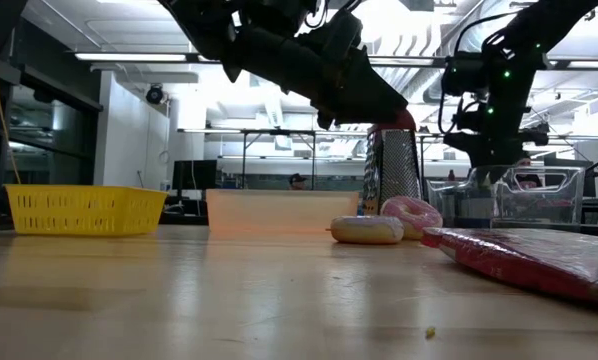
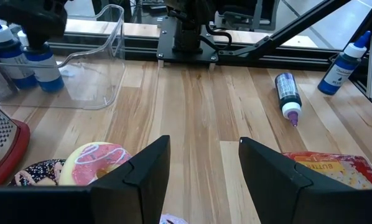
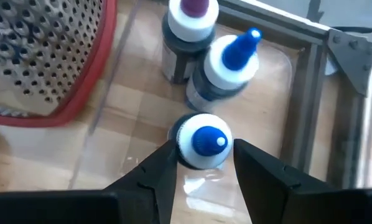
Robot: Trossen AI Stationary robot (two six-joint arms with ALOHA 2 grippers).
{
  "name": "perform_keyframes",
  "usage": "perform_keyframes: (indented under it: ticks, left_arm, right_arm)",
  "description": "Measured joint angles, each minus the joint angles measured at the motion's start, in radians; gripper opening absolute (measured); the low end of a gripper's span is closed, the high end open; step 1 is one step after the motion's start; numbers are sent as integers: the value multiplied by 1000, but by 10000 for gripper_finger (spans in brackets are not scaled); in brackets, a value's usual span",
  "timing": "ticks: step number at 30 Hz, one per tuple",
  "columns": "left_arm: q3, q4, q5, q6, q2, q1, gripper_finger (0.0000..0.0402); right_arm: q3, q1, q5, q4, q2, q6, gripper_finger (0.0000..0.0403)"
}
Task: Pick & Place Food Item
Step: Put the left blue food coloring bottle into the transparent bin, then put the violet food coloring bottle into the transparent bin
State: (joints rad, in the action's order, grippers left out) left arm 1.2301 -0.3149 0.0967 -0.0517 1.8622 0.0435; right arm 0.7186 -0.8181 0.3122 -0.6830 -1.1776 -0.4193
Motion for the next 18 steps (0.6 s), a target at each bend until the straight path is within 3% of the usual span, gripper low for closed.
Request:
perform_keyframes:
  ticks: [11, 18]
  left_arm:
    - [0, 0, 0, 2, 0, 0, 186]
    - [0, 1, 0, 0, 0, 0, 186]
  right_arm:
    - [0, 0, -18, -107, 173, 1, 149]
    - [0, 4, -206, -212, 303, 1, 149]
